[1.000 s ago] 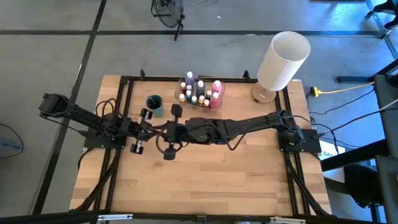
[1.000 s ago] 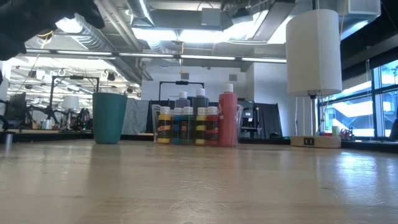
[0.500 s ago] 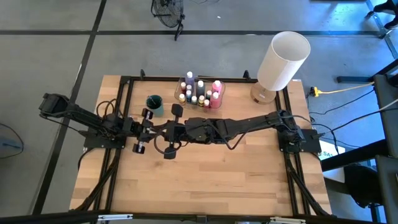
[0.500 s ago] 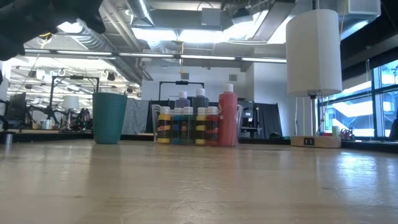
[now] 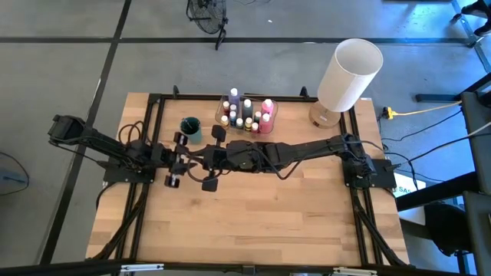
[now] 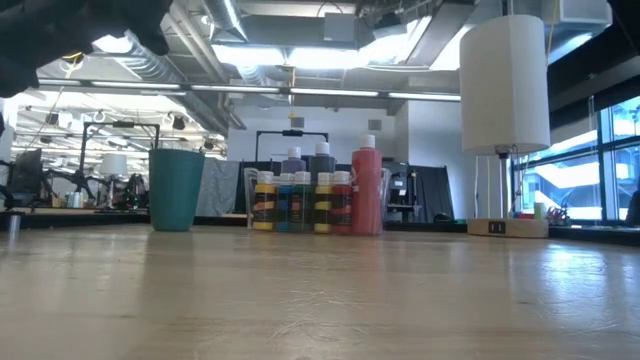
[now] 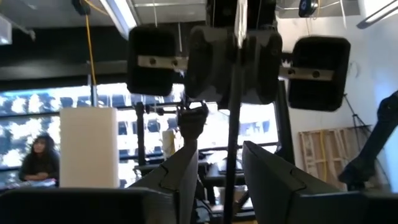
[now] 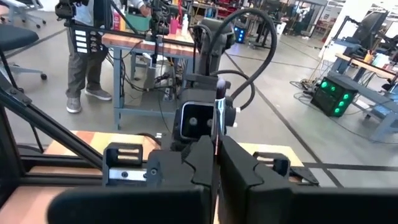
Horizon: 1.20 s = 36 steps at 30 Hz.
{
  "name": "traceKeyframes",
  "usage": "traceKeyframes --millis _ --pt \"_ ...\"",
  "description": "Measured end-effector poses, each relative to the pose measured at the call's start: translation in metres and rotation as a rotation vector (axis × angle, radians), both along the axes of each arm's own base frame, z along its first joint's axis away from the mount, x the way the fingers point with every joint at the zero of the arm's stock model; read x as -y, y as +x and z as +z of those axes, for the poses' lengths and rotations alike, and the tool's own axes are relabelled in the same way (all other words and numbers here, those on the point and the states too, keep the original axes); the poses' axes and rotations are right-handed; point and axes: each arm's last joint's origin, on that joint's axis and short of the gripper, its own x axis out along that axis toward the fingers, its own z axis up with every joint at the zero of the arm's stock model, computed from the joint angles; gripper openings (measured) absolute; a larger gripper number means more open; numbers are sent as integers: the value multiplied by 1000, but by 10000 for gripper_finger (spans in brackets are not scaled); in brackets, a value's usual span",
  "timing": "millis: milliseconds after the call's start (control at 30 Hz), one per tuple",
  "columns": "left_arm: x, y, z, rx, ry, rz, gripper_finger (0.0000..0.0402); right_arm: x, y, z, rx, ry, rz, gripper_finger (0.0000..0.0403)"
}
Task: Pick & Place Paint Supplies
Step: Put the silver paint brush into the green cup
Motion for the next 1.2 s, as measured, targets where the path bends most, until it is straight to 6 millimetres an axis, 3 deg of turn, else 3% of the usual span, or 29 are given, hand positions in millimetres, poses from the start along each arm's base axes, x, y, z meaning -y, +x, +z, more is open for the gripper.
traceKeyframes --millis 433,800,1067,1200 --pt "0 1 5 23 60 32 99 0 0 -2 -16 12 0 11" --pt "2 8 11 -5 139 66 12 0 -1 -3 -27 8 -3 11" --pt "1 9 11 -10 144 92 9 0 -1 -4 -41 5 -3 12" --pt "1 9 11 -14 147 102 9 -1 -2 -7 -75 -8 0 53"
